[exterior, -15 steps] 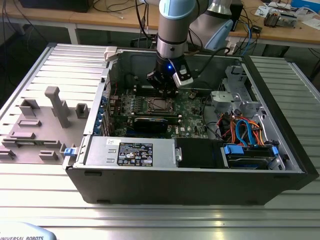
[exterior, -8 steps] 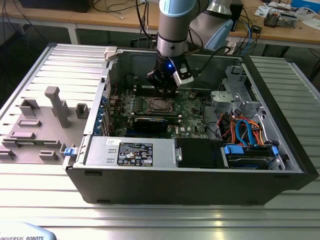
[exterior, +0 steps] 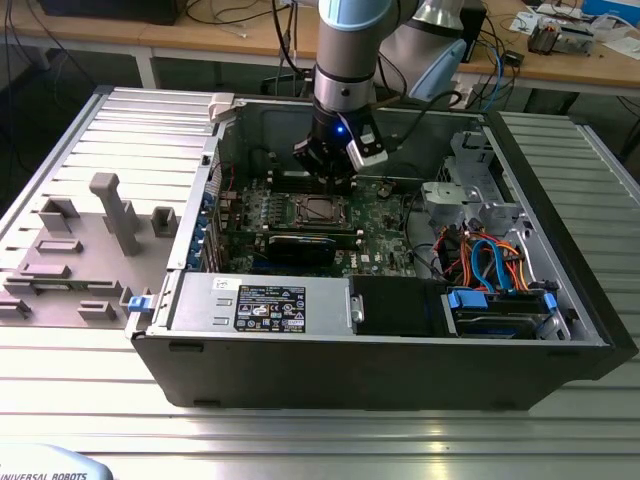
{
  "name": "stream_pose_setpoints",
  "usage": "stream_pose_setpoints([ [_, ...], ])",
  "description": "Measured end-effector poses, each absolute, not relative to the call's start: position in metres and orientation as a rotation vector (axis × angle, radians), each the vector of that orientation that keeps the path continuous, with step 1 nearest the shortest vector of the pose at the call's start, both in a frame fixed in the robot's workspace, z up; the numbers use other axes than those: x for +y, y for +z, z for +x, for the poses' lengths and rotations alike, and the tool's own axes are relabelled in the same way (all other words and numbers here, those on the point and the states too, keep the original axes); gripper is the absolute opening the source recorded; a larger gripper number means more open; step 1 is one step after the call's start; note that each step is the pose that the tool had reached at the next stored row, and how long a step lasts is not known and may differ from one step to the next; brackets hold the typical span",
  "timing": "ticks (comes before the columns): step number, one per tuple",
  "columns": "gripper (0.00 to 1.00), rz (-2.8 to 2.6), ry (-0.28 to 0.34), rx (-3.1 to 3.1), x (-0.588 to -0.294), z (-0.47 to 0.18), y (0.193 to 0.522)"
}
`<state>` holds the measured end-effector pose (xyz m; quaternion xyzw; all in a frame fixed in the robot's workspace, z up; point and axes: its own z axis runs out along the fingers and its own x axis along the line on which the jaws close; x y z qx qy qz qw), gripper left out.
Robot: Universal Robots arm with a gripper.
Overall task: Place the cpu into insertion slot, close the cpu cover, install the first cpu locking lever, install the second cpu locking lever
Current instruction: 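Install the second cpu locking lever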
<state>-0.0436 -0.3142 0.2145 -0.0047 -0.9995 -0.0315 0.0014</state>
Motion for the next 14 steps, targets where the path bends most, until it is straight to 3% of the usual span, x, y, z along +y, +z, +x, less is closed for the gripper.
stream_pose_setpoints([
  [14,0.11,-0.015,-0.099,-3.137,-0.335,-0.044,0.211],
])
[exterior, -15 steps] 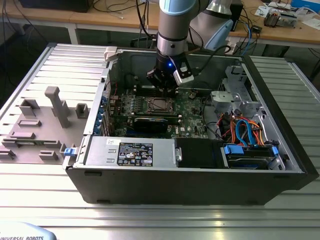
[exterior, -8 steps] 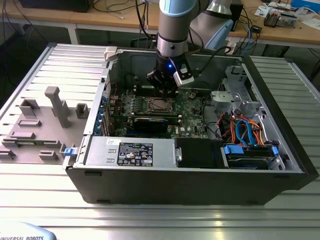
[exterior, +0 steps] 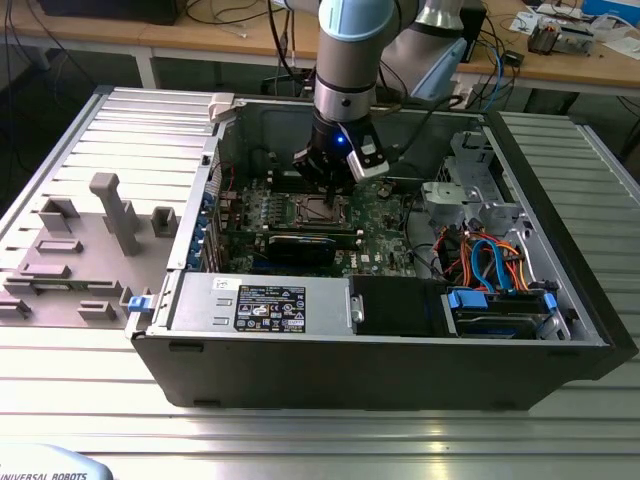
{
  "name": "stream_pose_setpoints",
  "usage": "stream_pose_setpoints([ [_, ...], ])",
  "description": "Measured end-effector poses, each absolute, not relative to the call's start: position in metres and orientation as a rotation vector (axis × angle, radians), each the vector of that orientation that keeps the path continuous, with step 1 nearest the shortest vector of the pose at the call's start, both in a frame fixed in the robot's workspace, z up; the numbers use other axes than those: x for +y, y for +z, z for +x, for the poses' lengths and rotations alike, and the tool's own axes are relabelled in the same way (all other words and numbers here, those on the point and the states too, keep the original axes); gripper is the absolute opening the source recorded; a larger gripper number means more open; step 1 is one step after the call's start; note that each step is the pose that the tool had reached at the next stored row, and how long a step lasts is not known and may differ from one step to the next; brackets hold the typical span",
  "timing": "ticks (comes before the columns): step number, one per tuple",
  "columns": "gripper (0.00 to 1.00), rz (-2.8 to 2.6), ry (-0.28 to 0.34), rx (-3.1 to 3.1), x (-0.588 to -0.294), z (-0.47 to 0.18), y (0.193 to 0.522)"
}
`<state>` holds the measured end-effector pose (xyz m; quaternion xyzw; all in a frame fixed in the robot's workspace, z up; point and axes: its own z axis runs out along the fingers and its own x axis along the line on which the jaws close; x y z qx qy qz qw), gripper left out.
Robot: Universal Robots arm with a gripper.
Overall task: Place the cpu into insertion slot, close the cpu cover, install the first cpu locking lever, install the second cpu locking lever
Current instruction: 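Install the second cpu locking lever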
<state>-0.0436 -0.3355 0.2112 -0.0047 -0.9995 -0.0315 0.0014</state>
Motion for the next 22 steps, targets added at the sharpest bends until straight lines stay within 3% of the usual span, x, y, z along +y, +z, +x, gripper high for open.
stream_pose_setpoints([
  [22,0.11,-0.015,-0.093,-3.137,-0.348,-0.044,0.232],
])
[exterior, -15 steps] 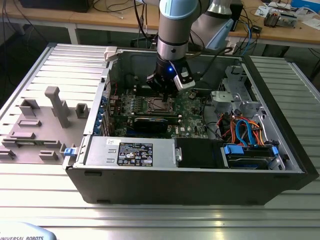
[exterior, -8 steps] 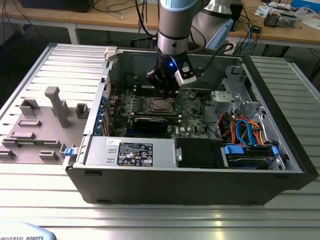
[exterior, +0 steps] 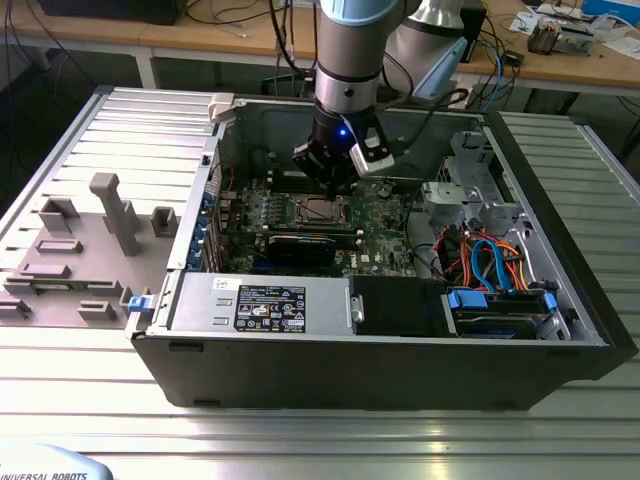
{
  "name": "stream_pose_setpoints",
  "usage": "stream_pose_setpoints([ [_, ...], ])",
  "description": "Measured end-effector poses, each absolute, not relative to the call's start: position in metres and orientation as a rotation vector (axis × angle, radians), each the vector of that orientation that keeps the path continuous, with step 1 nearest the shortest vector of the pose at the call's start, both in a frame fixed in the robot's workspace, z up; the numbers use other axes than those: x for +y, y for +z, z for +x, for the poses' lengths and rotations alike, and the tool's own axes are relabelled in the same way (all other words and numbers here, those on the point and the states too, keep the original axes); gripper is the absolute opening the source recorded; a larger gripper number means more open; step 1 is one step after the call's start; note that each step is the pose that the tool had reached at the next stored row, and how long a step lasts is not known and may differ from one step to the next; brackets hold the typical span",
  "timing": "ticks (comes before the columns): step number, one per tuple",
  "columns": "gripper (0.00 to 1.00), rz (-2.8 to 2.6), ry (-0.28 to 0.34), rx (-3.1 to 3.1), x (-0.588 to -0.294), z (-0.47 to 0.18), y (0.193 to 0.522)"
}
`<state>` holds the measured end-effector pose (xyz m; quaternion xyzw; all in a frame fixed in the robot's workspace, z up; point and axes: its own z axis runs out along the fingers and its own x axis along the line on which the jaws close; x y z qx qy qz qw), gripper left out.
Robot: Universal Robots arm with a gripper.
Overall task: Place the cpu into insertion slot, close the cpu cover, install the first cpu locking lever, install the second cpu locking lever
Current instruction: 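Install the second cpu locking lever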
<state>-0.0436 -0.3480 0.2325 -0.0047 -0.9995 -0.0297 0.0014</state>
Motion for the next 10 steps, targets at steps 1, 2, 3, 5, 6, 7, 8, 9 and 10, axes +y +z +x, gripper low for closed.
stream_pose_setpoints([
  [1,0.11,-0.015,-0.093,-3.137,-0.350,-0.044,0.232],
  [2,0.11,-0.015,-0.093,-3.137,-0.352,-0.044,0.232],
  [3,0.11,-0.015,-0.093,-3.137,-0.356,-0.044,0.232],
  [5,0.11,-0.015,-0.093,-3.137,-0.364,-0.044,0.232],
  [6,0.11,-0.015,-0.093,-3.137,-0.366,-0.044,0.231],
  [7,0.11,-0.015,-0.093,-3.137,-0.368,-0.044,0.231],
  [8,0.11,-0.015,-0.093,-3.137,-0.370,-0.044,0.231],
  [9,0.11,-0.015,-0.093,-3.138,-0.370,-0.044,0.231],
  [10,0.11,-0.015,-0.093,-3.137,-0.371,-0.044,0.231],
])
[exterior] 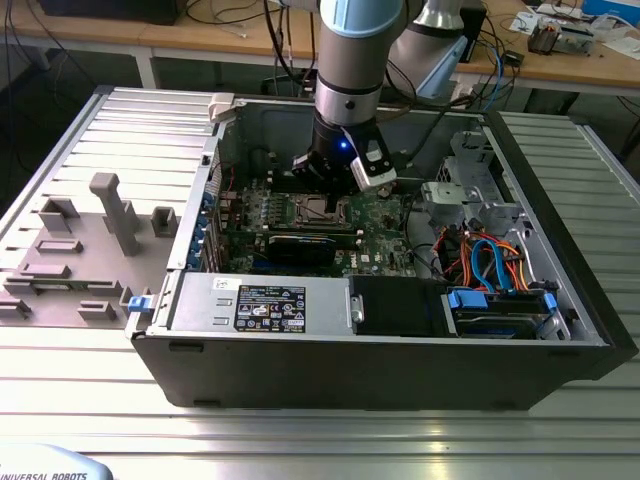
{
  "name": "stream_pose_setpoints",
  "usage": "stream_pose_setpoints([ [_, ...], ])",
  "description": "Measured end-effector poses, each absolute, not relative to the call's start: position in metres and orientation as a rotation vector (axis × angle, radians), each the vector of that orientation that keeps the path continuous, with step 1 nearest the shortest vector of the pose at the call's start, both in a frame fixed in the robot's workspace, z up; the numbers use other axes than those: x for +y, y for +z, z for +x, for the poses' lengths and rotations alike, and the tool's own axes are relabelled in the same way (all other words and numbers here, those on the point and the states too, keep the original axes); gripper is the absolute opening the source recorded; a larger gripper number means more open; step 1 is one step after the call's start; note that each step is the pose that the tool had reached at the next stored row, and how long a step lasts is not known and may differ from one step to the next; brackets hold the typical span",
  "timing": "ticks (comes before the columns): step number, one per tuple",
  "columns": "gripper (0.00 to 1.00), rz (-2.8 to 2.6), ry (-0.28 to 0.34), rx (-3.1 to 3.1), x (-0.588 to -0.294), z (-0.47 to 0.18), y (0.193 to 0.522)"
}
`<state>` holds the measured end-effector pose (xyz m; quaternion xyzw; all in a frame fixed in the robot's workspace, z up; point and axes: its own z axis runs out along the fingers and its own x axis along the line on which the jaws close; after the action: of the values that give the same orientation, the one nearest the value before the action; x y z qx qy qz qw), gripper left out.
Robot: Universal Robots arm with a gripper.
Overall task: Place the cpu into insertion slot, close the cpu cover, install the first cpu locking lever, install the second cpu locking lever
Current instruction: 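Install the second cpu locking lever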
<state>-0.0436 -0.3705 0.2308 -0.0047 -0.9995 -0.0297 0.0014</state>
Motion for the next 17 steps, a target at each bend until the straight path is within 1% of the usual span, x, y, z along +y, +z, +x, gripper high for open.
stream_pose_setpoints([
  [3,0.11,-0.015,-0.093,-3.137,-0.371,-0.044,0.231],
  [4,0.11,-0.015,-0.088,-3.136,-0.376,-0.044,0.234],
  [6,0.11,-0.015,-0.087,-3.135,-0.377,-0.044,0.241],
  [10,0.11,-0.015,-0.095,-3.135,-0.385,-0.044,0.241],
  [13,0.11,-0.015,-0.136,-3.133,-0.394,-0.044,0.241],
  [15,0.11,-0.014,-0.207,-3.129,-0.398,-0.048,0.241],
  [17,0.11,-0.014,-0.208,-3.129,-0.406,-0.049,0.240],
])
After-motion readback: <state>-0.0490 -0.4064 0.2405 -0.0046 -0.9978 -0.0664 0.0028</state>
